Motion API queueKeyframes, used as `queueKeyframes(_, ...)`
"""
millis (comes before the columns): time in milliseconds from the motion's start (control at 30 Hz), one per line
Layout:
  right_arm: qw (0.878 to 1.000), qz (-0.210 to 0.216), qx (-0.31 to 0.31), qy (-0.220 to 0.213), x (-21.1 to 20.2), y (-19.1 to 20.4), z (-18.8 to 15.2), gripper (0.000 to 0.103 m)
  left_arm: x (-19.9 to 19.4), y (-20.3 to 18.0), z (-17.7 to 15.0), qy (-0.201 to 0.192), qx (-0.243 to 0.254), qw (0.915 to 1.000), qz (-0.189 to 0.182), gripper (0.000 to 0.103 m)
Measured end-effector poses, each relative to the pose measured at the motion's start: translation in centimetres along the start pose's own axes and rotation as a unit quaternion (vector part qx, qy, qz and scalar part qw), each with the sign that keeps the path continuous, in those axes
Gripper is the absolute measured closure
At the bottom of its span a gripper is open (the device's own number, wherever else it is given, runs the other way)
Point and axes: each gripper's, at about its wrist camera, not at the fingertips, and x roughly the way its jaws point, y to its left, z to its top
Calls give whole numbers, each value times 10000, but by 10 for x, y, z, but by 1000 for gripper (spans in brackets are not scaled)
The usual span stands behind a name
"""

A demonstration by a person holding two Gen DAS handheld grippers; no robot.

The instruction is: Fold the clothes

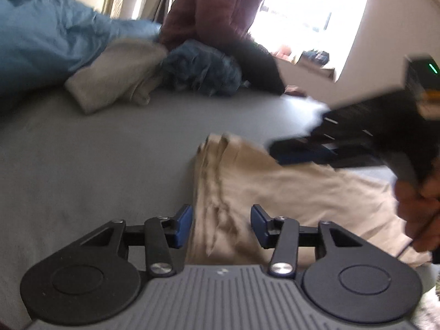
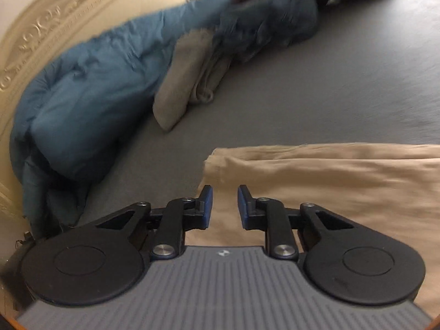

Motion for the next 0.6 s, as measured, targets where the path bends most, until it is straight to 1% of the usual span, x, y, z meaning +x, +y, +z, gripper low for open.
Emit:
queueKeyframes(67,9999,-87,-42,-29,21,4,4,89,5,6,-5,84,-89,9999,-41,55)
queueKeyframes(133,9998,-183,-36,-64,38,0,5,90,5,8,-5,78,-84,9999,-48,54)
queueKeyframes(167,9996,-268,-43,-66,47,-2,5,93,6,8,-5,69,-74,9999,-49,54)
queueKeyframes(200,9996,-274,26,-115,50,-9,4,95,6,9,-5,60,-65,9999,-50,54)
queueKeyframes(233,9995,-219,139,-195,52,-15,5,96,6,9,-4,51,-55,10000,-51,54)
queueKeyframes(267,9991,-193,278,-262,52,-19,7,101,6,9,-4,42,-46,10000,-52,52)
queueKeyframes(300,9985,-193,392,-335,54,-24,9,103,7,10,-3,33,-37,10000,-53,52)
queueKeyframes(333,9973,-187,517,-478,48,-30,9,103,7,10,-3,23,-27,10000,-54,51)
queueKeyframes(400,9928,-305,785,-847,30,-39,13,98,7,11,-2,5,-8,10000,-56,50)
queueKeyframes(533,9749,-179,1610,-1528,-35,-73,8,98,8,13,-1,-31,29,10000,-60,46)
queueKeyframes(600,9665,-270,1839,-1770,-74,-89,-1,97,6,12,2,-119,90,9999,-46,45)
